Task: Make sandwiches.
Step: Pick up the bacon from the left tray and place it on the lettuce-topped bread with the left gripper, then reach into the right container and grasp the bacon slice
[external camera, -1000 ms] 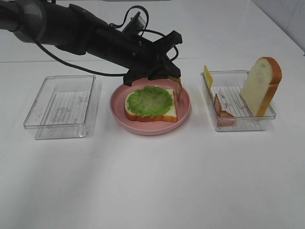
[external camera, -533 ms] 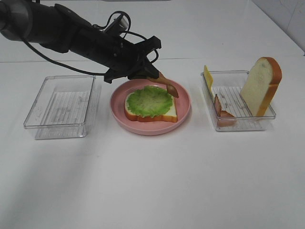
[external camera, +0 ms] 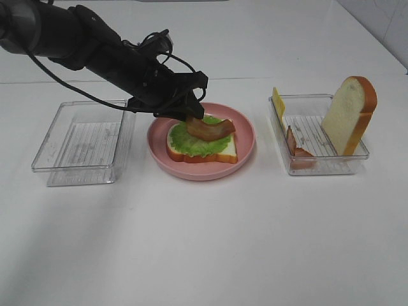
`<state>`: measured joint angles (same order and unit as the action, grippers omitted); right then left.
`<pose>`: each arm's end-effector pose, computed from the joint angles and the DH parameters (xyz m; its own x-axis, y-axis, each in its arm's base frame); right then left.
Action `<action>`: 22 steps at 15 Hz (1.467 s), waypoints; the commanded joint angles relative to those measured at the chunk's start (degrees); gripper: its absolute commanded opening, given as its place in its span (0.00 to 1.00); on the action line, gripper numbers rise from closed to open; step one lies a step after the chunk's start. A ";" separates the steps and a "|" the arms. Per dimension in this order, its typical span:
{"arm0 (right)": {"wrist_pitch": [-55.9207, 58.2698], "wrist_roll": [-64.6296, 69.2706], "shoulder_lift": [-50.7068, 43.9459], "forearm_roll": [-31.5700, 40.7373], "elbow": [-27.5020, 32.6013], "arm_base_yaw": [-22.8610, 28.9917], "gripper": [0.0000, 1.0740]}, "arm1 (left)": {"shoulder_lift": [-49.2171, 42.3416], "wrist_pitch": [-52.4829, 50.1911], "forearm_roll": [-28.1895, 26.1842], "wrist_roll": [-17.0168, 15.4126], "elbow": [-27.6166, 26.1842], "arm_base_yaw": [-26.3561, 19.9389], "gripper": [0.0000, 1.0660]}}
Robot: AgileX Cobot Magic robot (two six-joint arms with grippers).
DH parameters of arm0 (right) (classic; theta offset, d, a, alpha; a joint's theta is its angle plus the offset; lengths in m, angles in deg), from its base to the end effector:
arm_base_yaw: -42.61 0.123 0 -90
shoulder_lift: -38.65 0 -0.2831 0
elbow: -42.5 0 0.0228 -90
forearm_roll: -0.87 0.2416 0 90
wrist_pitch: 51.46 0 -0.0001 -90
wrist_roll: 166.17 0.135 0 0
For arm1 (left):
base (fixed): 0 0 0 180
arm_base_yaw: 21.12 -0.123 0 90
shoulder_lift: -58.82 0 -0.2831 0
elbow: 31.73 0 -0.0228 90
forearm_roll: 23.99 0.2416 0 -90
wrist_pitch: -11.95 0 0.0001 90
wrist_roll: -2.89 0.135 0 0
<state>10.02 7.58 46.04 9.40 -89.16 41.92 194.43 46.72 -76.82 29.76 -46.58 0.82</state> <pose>0.0256 0.0173 0.2536 -0.4488 -0.0319 -0.8931 -0.1212 0.9923 0.0255 0.4344 -0.2412 0.1204 -0.9025 0.0284 -0.4297 0.2866 0.7845 -0.5499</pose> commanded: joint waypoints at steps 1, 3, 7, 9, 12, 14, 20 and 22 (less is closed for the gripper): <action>-0.57 -0.17 -0.52 -0.29 -0.06 0.00 0.73 | -0.11 0.23 1.09 -0.74 -0.52 -0.11 0.45; -0.57 -0.17 -0.52 -0.29 -0.06 0.00 0.73 | -1.15 0.06 4.98 -4.18 -0.52 -0.11 0.66; -0.57 -0.17 -0.52 -0.29 -0.06 0.00 0.73 | -6.25 1.78 23.49 -14.73 -0.52 -0.11 0.69; -0.57 -0.17 -0.52 -0.29 -0.06 0.00 0.73 | -10.26 6.53 34.55 -23.55 -0.52 -0.11 0.69; -0.57 -0.17 -0.52 -0.29 -0.06 0.00 0.73 | -17.59 16.96 43.37 -30.19 -0.52 -0.11 0.69; -0.57 -0.17 -0.52 -0.29 -0.06 0.00 0.73 | -23.09 25.15 46.35 -31.57 -0.52 -0.11 0.69; -0.57 -0.17 -0.52 -0.29 -0.06 0.00 0.73 | -43.89 39.08 48.41 -33.46 -0.34 -0.06 0.69; -0.57 -0.17 -0.52 -0.29 -0.06 0.00 0.73 | -49.62 38.96 48.41 -33.46 1.20 -0.06 0.69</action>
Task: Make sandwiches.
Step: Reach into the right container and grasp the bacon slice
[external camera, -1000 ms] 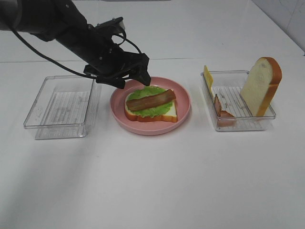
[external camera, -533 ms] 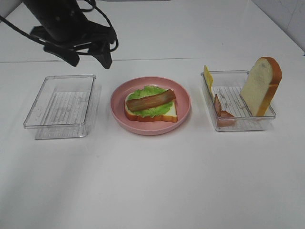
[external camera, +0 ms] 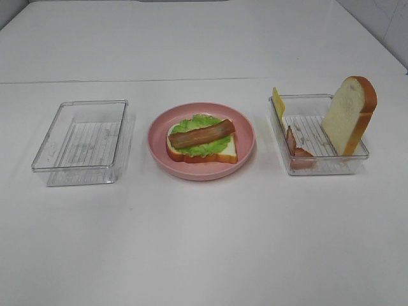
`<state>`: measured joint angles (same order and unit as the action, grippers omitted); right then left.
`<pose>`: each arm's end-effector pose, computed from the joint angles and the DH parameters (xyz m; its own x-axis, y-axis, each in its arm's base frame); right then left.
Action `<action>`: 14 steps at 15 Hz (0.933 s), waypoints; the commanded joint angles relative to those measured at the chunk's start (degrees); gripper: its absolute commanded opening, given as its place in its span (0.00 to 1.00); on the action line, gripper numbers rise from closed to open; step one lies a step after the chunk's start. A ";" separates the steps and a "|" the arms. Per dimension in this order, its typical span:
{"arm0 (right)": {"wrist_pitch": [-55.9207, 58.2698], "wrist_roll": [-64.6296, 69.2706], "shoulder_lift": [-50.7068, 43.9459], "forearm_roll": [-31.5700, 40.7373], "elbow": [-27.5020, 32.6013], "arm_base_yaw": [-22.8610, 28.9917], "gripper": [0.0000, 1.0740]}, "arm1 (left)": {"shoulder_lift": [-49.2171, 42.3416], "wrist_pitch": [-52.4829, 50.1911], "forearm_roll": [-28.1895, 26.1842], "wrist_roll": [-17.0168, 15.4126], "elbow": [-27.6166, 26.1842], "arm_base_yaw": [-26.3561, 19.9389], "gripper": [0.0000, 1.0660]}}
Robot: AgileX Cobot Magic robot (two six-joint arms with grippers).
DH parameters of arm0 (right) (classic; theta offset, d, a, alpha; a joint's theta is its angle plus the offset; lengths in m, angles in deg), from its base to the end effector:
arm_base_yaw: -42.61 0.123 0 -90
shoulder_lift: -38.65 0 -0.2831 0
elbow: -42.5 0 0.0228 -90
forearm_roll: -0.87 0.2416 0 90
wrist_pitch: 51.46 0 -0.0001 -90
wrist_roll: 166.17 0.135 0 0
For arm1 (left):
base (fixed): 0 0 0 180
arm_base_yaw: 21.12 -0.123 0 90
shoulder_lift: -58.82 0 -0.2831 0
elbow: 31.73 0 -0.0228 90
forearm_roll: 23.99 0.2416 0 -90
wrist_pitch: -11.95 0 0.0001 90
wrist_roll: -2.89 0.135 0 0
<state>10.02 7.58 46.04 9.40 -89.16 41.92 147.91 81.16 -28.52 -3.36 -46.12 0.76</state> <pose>0.0256 0.0173 0.2536 -0.4488 -0.0319 -0.8931 -0.1212 0.9923 0.0255 0.2764 -0.1217 0.3830 -0.7986 0.1737 -0.5762 0.3057 0.9418 -0.1397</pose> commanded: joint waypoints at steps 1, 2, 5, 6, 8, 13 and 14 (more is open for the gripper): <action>-0.57 -0.17 -0.52 -0.29 -0.06 0.00 0.73 | -7.10 4.53 0.29 -0.34 2.52 0.00 0.69; -0.57 -0.17 -0.52 -0.29 -0.06 0.00 0.73 | -12.55 4.53 0.57 -0.34 5.73 0.00 0.69; -0.57 -0.17 -0.52 -0.29 -0.06 0.00 0.73 | -29.05 4.53 1.38 -0.17 19.14 0.00 0.69; -0.57 -0.17 -0.52 -0.29 -0.06 0.00 0.73 | -33.63 4.53 1.55 -0.11 22.63 0.00 0.69; -0.57 -0.17 -0.52 -0.29 -0.06 0.00 0.73 | -42.06 3.72 1.55 -0.11 29.97 0.00 0.69; -0.57 -0.17 -0.52 -0.29 -0.06 0.00 0.73 | -60.45 -0.23 4.53 0.06 46.07 0.00 0.69; -0.57 -0.17 -0.52 -0.29 -0.06 0.00 0.73 | -64.29 -0.69 5.67 0.06 49.68 0.00 0.69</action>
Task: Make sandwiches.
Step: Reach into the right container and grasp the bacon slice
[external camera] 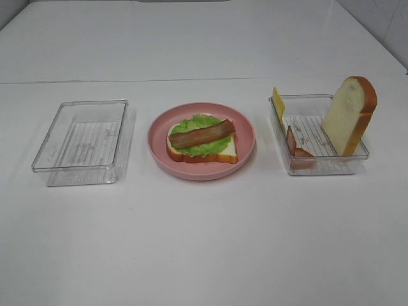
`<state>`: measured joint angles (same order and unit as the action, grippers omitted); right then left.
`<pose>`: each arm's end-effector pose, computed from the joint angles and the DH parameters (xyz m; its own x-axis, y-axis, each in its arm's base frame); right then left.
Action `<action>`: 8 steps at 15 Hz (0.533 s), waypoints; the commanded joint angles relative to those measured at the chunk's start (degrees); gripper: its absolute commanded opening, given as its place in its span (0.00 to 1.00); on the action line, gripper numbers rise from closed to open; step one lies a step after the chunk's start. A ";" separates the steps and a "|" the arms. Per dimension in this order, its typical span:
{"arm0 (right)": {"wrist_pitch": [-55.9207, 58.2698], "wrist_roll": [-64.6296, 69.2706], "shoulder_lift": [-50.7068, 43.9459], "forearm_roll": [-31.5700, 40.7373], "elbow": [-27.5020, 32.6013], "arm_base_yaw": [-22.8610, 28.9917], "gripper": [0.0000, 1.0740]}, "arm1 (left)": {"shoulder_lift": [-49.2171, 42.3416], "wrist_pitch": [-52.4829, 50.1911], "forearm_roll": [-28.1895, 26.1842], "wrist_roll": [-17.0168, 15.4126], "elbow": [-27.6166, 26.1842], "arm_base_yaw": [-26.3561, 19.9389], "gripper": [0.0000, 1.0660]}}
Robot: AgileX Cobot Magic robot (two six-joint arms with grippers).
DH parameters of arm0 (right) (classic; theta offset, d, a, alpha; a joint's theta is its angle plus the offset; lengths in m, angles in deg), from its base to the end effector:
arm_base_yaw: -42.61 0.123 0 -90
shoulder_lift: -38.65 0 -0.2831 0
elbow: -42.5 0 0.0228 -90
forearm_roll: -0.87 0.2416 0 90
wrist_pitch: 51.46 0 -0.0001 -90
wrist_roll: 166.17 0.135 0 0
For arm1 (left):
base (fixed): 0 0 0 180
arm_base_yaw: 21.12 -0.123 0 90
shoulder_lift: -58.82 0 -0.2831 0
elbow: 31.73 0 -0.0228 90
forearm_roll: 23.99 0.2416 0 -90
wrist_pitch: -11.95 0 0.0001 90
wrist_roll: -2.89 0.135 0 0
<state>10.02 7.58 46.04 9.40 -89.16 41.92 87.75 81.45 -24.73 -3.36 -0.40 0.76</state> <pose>0.0256 0.0173 0.2536 -0.4488 -0.0319 -0.8931 -0.1212 0.9923 0.0255 0.0499 -0.0218 0.3132 -0.6329 0.1320 -0.7629 0.3115 0.9455 -0.0948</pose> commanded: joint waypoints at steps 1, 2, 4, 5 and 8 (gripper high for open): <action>-0.57 -0.23 -0.52 -0.29 -0.06 0.00 0.73 | -10.83 -1.38 4.93 0.52 9.68 0.00 0.69; -0.69 -0.23 -0.52 -0.34 -0.06 0.00 0.73 | -13.87 -1.78 5.67 0.74 11.75 0.00 0.69; -1.49 -0.06 0.69 -0.34 -0.63 0.00 0.73 | -18.05 -3.27 5.61 1.20 14.38 0.00 0.69; -2.52 0.00 2.58 -0.46 -1.03 0.00 0.72 | -19.71 -4.53 5.04 1.20 15.13 0.00 0.69; -8.71 0.00 10.60 0.40 -2.18 0.00 0.71 | -20.80 -8.14 4.87 1.20 16.39 0.00 0.69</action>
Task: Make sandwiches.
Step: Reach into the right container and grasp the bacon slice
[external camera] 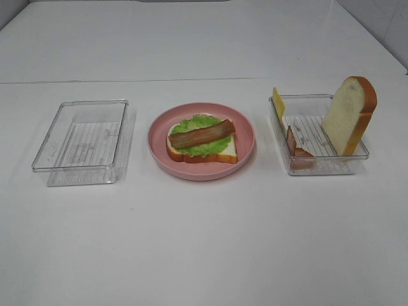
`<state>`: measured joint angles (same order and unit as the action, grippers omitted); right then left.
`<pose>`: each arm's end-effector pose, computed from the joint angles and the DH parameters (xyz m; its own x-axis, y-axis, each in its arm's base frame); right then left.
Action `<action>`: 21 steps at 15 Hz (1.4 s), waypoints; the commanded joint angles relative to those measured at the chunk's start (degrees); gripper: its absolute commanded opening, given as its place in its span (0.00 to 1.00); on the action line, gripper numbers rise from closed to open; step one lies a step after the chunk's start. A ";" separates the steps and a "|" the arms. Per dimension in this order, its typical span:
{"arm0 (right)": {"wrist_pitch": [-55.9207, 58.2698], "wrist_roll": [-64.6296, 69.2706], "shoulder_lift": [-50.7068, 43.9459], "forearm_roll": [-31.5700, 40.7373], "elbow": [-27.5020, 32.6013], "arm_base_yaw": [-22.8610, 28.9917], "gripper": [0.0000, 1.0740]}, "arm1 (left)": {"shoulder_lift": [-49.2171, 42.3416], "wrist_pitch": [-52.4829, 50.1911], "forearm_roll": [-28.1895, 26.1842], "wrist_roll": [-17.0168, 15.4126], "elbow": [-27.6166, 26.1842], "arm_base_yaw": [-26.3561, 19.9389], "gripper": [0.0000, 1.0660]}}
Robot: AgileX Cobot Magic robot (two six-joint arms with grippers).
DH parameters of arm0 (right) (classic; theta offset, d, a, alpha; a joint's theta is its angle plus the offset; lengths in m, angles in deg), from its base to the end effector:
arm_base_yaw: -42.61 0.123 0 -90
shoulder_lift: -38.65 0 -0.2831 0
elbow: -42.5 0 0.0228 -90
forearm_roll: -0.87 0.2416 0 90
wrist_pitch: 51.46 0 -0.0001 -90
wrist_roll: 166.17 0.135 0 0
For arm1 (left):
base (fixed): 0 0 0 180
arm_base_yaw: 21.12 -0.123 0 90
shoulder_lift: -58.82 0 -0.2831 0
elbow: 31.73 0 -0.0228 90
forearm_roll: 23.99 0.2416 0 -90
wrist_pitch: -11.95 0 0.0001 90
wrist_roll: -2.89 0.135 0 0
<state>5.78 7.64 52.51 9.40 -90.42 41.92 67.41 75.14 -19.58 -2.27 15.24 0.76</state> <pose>0.0438 0.0163 0.2654 -0.4649 -0.0212 -0.8851 -0.1109 0.9932 0.0344 0.0262 -0.0005 0.2560 -0.4621 0.1262 -0.8778 0.2908 0.9567 -0.0156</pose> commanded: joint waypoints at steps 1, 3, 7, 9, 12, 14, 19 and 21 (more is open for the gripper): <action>-6.47 -0.11 7.33 0.97 -1.38 0.00 0.71 | -0.46 -3.21 -0.74 0.29 1.49 0.00 0.69; -11.63 -1.55 21.66 4.30 -4.81 0.00 0.71 | -0.34 -3.21 -1.26 0.57 1.49 0.00 0.69; -11.57 -9.22 44.63 11.23 -13.75 0.00 0.71 | -0.34 -3.21 -3.61 3.15 1.49 0.00 0.69; -11.17 -12.15 52.83 14.78 -17.25 0.00 0.71 | -0.34 -3.27 -4.81 4.64 1.49 0.00 0.69; -8.31 -16.04 71.05 19.37 -27.56 0.11 0.71 | -0.34 -3.27 -5.10 5.16 1.49 0.00 0.69; -5.33 -16.04 78.21 19.37 -33.23 0.11 0.70 | -0.34 -3.27 -5.04 5.16 1.49 0.00 0.69; -1.55 -10.60 90.64 13.52 -43.32 8.19 0.67 | -0.34 -3.27 -5.04 5.16 1.49 0.00 0.69; 1.09 -3.09 95.91 11.00 -48.01 9.57 0.67 | -0.34 -3.27 -5.04 5.16 1.49 0.00 0.69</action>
<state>6.18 2.71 147.85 21.66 -137.58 51.32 67.41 72.51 -24.33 2.89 16.50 0.76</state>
